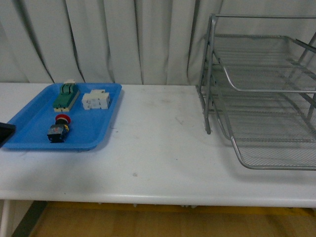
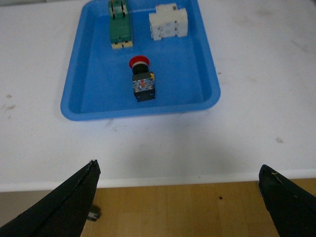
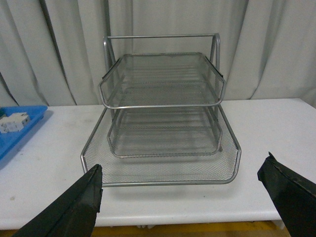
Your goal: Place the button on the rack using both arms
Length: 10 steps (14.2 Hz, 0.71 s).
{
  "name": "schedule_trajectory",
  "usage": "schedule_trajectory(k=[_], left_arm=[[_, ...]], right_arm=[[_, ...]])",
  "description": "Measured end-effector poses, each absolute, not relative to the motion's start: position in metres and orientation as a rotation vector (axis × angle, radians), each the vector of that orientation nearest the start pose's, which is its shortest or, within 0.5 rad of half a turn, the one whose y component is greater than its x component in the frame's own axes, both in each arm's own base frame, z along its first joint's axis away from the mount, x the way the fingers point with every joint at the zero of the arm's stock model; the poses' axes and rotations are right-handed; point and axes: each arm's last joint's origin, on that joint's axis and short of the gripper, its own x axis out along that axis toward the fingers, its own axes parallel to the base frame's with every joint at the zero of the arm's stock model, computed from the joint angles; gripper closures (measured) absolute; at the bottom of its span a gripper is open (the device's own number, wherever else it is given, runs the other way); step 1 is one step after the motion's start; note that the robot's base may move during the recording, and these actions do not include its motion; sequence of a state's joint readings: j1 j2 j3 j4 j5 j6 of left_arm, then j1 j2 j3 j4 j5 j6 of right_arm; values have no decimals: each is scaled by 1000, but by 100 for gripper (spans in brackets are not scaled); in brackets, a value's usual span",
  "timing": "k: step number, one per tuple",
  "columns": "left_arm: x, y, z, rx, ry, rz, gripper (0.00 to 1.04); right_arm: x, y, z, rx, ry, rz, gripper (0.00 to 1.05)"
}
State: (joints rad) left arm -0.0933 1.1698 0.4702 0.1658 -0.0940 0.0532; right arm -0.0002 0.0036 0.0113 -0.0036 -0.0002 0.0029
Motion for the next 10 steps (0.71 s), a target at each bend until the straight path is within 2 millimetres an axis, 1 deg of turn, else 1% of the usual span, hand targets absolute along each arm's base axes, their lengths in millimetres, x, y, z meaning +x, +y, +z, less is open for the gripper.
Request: schedule_trajectory(k=[1, 2, 3, 5, 6, 8, 10], left_arm=[[256, -15, 178, 85, 610, -29, 7], [283, -12, 171, 30, 676, -56, 7], [315, -7, 161, -4, 718, -43, 7], [365, 1, 141, -36, 817, -19, 7], [385, 6, 133, -38, 847, 3, 7], [420, 13, 122, -47, 883, 44, 7], [446, 17, 112, -59, 901, 60, 7]], right_arm=[[97, 0, 167, 3, -4, 0, 7], [97, 0, 167, 3, -4, 0, 6], [97, 0, 167, 3, -4, 0, 6], [97, 0, 167, 3, -4, 0, 6], [97, 0, 167, 3, -4, 0, 6], [97, 0, 167, 3, -4, 0, 6], [97, 0, 167, 3, -4, 0, 6]])
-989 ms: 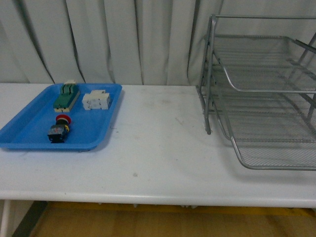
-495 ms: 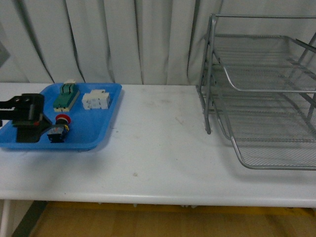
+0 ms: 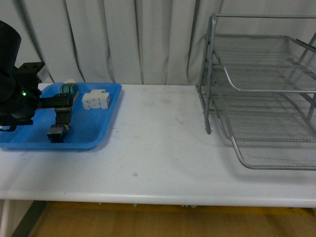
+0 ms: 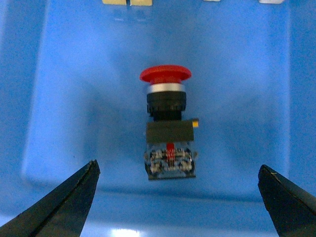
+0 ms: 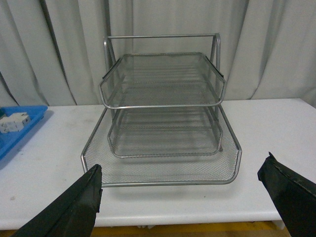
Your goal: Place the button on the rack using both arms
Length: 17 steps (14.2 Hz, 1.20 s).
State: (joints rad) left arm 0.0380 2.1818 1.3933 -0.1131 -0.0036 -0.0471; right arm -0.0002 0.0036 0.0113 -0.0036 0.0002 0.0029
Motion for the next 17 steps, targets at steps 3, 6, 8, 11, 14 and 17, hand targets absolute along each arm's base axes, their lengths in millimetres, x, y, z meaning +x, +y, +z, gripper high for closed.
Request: schedule_trajectory(k=[3, 6, 8, 11, 14, 17], left_arm=[[474, 20, 96, -48, 930, 85, 7], [486, 22, 75, -28, 952, 123, 7], [488, 22, 64, -22, 976, 131, 7], [489, 20, 64, -25, 971, 125, 39], [469, 13, 73, -34, 955, 81, 67], [434, 5, 133, -23, 797, 8, 68]], right_arm=[[97, 0, 167, 3, -4, 0, 6], [97, 0, 167, 3, -4, 0, 6], [97, 0, 167, 3, -4, 0, 6], [97, 0, 167, 3, -4, 0, 6], [97, 0, 167, 3, -4, 0, 6], [97, 0, 167, 3, -4, 0, 6]])
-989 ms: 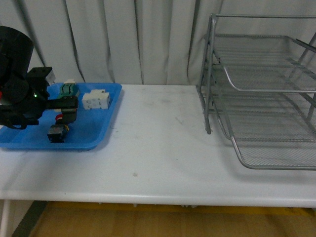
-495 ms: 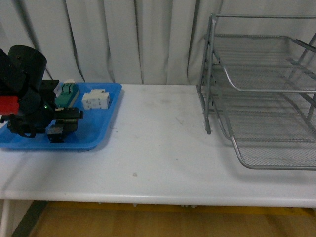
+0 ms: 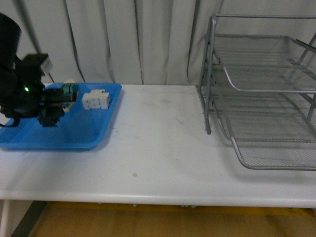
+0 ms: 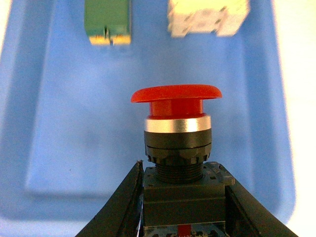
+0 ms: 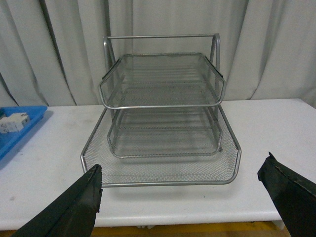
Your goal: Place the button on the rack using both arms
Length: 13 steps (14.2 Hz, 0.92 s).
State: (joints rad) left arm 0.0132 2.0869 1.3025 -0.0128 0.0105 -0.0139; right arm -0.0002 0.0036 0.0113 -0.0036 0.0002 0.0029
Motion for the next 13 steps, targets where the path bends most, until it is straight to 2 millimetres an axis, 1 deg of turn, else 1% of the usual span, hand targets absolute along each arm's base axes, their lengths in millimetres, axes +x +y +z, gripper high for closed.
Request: schedule_trajectory(k=[1, 2, 3, 5, 7, 8, 9, 10, 13], left_arm=[[410, 1, 163, -3, 711, -22, 68], [385, -2, 184, 1, 656, -40, 68], [353, -4, 199, 14, 610, -50, 68], [280, -11, 214, 61, 586, -20, 68], [212, -19, 226, 137, 561, 42, 68], [183, -27, 230, 154, 534, 12, 68], [172, -30, 235, 151, 495, -23, 68], [172, -29, 240, 145, 463, -10, 68], [174, -28, 237, 150, 490, 4, 68]], right_arm=[[97, 0, 167, 2, -4, 0, 6], [97, 0, 167, 3, -4, 0, 6], [97, 0, 167, 3, -4, 0, 6], [97, 0, 167, 3, -4, 0, 6], [97, 0, 167, 3, -4, 0, 6], [97, 0, 167, 3, -4, 0, 6], [97, 0, 167, 2, -4, 0, 6], [97, 0, 167, 3, -4, 0, 6], [97, 0, 167, 3, -3, 0, 6]])
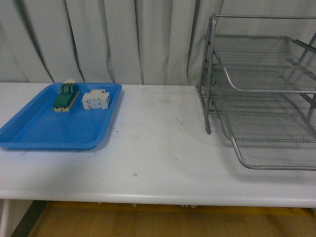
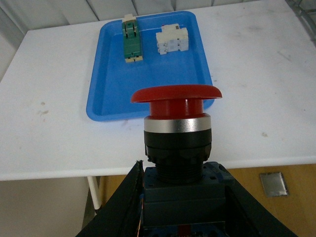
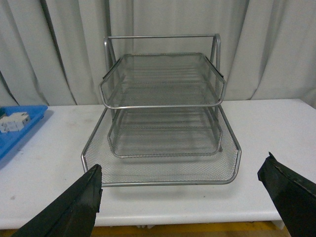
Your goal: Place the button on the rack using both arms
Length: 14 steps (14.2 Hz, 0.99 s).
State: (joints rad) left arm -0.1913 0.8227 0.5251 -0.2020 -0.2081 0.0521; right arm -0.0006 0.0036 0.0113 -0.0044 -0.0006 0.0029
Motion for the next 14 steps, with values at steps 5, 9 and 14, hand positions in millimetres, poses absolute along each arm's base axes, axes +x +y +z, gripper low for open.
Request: schedule_trajectory(k=[5, 9, 14], left_arm=[[174, -27, 237, 149, 485, 5, 68], [174, -28, 237, 149, 485, 2, 68], [195, -52, 233, 126, 486, -237, 68]], right_arm=[[97, 0, 167, 3, -4, 0, 6], [97, 0, 167, 3, -7, 0, 6], [97, 0, 167, 2, -4, -4, 6]])
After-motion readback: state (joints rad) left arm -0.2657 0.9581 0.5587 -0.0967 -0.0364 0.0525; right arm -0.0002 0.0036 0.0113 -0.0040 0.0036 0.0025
